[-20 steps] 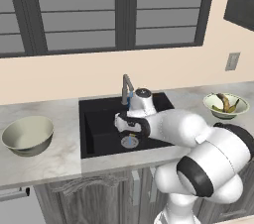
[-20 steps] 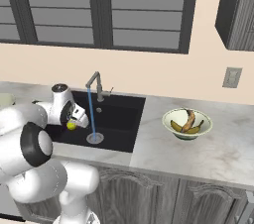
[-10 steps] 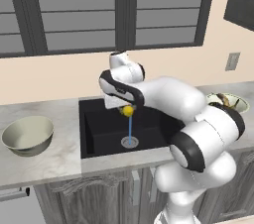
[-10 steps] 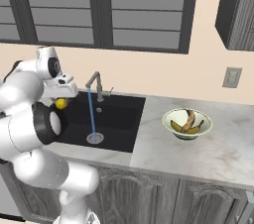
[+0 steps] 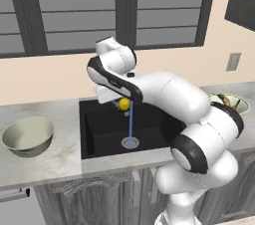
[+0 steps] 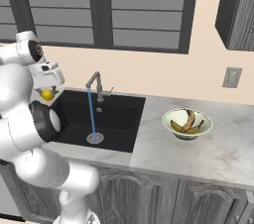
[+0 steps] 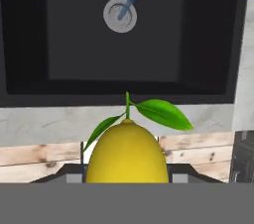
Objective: Pick the bananas from the sink and place them in one bowl. Place the lemon in the other bowl. Then turn off the sink faucet.
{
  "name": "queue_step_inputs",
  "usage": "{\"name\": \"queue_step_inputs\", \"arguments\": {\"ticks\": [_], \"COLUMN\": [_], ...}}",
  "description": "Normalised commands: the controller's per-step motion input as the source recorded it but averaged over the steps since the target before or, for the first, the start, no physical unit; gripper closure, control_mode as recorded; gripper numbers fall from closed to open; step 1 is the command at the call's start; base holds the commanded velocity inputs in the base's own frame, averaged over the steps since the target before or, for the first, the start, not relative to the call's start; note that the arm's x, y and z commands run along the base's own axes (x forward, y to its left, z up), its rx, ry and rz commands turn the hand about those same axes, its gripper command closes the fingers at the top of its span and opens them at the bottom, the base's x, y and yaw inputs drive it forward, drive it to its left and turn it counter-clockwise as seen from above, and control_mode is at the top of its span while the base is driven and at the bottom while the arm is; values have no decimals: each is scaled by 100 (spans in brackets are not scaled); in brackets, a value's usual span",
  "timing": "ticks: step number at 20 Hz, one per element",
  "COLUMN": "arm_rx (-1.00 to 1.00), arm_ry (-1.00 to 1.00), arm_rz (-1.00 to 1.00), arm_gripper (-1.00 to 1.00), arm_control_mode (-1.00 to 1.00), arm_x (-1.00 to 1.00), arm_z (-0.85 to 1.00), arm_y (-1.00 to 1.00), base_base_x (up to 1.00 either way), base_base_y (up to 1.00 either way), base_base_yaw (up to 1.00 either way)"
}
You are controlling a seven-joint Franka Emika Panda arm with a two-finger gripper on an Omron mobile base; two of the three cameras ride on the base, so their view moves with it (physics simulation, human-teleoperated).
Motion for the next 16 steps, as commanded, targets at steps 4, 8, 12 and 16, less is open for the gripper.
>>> {"name": "queue_step_inputs", "arguments": {"ticks": [4,8,12,16], "arm_rx": [3,13,32,42], "arm_ry": [-31,-21,1,5], "arm_rz": [12,13,12,7], "arm_gripper": [100,100,100,100], "arm_control_mode": [-100,-100,-100,-100], "arm_x": [-54,-20,0,0], "arm_z": [-12,-7,0,0], "arm_y": [26,35,36,38], "base_base_x": [0,0,0,0], "base_base_y": [0,0,0,0], "base_base_yaw": [0,0,0,0]}}
